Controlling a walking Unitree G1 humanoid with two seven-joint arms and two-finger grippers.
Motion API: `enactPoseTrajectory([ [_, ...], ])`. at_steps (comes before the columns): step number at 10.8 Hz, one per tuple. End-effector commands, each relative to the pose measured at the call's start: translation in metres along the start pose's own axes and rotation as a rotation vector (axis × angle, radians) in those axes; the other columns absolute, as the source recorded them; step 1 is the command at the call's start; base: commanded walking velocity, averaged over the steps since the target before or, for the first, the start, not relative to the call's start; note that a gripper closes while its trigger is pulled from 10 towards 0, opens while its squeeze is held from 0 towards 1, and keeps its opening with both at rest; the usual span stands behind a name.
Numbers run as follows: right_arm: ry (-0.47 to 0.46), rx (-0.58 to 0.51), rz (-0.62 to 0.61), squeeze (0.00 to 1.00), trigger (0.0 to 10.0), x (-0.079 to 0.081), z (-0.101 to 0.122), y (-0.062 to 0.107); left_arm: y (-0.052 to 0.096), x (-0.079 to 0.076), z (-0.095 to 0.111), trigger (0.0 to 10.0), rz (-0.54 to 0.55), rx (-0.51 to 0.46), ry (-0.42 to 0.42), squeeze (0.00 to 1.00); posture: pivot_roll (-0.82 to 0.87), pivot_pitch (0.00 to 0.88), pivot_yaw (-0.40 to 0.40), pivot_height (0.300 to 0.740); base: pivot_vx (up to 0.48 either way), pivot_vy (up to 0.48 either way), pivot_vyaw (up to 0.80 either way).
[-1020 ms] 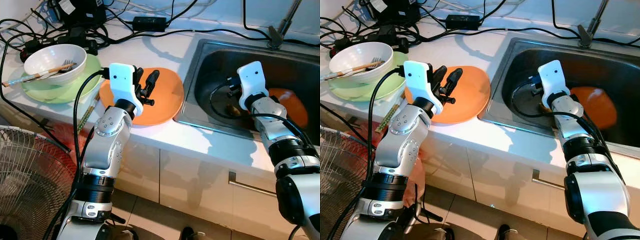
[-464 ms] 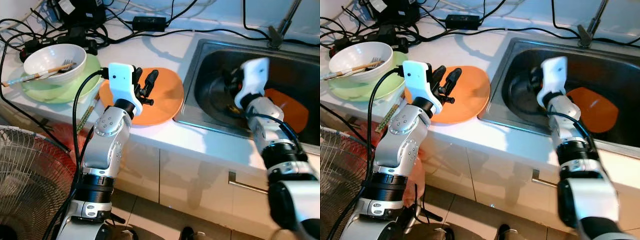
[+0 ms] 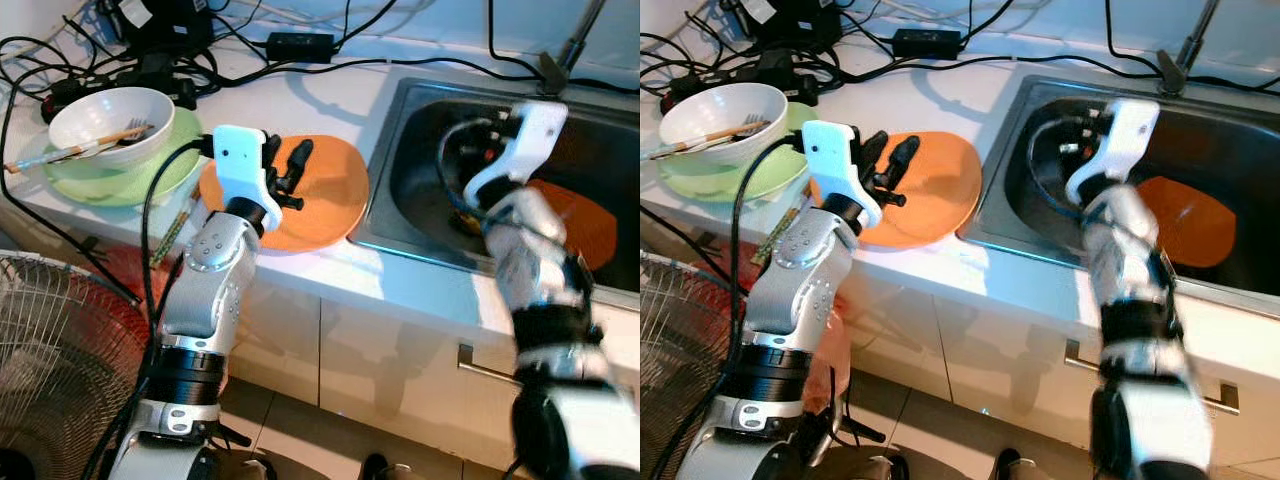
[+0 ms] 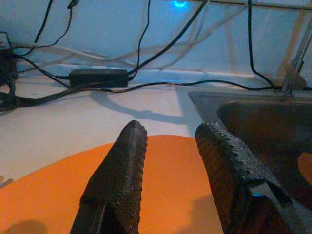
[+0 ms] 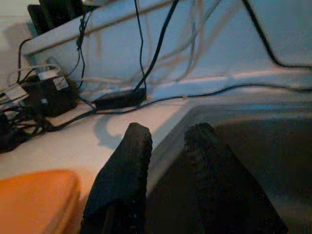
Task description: Kitchen organization
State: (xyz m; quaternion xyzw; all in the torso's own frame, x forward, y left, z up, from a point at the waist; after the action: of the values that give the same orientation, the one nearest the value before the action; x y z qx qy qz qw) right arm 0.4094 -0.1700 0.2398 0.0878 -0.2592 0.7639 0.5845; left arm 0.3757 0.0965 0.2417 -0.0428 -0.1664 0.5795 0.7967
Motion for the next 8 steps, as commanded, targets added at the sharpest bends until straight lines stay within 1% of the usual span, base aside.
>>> enactPoseTrajectory([
  [1,-0.027,-0.013,-0.008,0.00,10.0,0.001,0.002,0.002,0.003,0.005,0.000,10.0,0.020,-0.001,-0.014,0.00,0.09,0.153,0.035,0.740,0.000,0.000,0.00],
  [2,-0.079,-0.012,-0.037,0.00,10.0,-0.001,-0.003,0.006,0.004,0.008,-0.001,10.0,0.035,0.003,-0.026,0.61,0.09,0.147,0.039,0.740,0.000,0.000,0.00],
  [3,-0.106,-0.012,-0.062,0.00,10.0,-0.003,-0.010,0.011,0.005,0.009,-0.002,10.0,0.038,0.006,-0.030,1.00,0.09,0.143,0.040,0.740,0.000,0.000,0.00],
  [4,-0.113,-0.006,-0.062,0.00,10.0,-0.002,-0.013,0.012,0.005,0.009,-0.001,10.0,0.035,0.003,-0.026,1.00,0.09,0.141,0.041,0.740,0.000,0.000,0.00],
  [5,-0.120,0.017,-0.071,0.00,10.0,-0.001,-0.017,0.016,0.006,0.013,0.003,10.0,0.044,-0.001,-0.033,1.00,0.10,0.139,0.042,0.740,0.000,0.000,0.00],
  [6,-0.124,0.018,-0.079,0.00,10.0,-0.002,-0.016,0.017,0.009,0.021,0.004,10.0,0.076,0.008,-0.044,1.00,0.10,0.140,0.043,0.740,0.000,0.000,0.00],
  [7,-0.122,0.024,-0.075,0.00,10.0,-0.001,-0.017,0.017,0.015,0.029,0.010,10.0,0.094,0.007,-0.048,0.76,0.11,0.148,0.044,0.740,0.000,0.000,0.00],
  [8,-0.122,0.029,-0.079,0.00,10.0,-0.001,-0.018,0.018,0.019,0.036,0.017,10.0,0.110,-0.003,-0.024,0.00,0.12,0.156,0.041,0.740,0.000,0.000,0.00],
])
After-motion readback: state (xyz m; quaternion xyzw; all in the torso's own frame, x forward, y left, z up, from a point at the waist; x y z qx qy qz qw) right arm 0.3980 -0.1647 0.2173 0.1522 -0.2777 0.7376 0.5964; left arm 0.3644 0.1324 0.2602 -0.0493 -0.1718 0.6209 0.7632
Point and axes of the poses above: a point about 5 cm out from each wrist's last joint towards the gripper, its own y axis pointing back from the gripper into the wrist, its own z axis along the axis of the wrist's last joint, x = y × z, the point moved 3 cm from there along -y, pointing out of the wrist towards the gripper, and after that the axes turned 14 degrees about -y, right-handed, at the moved point
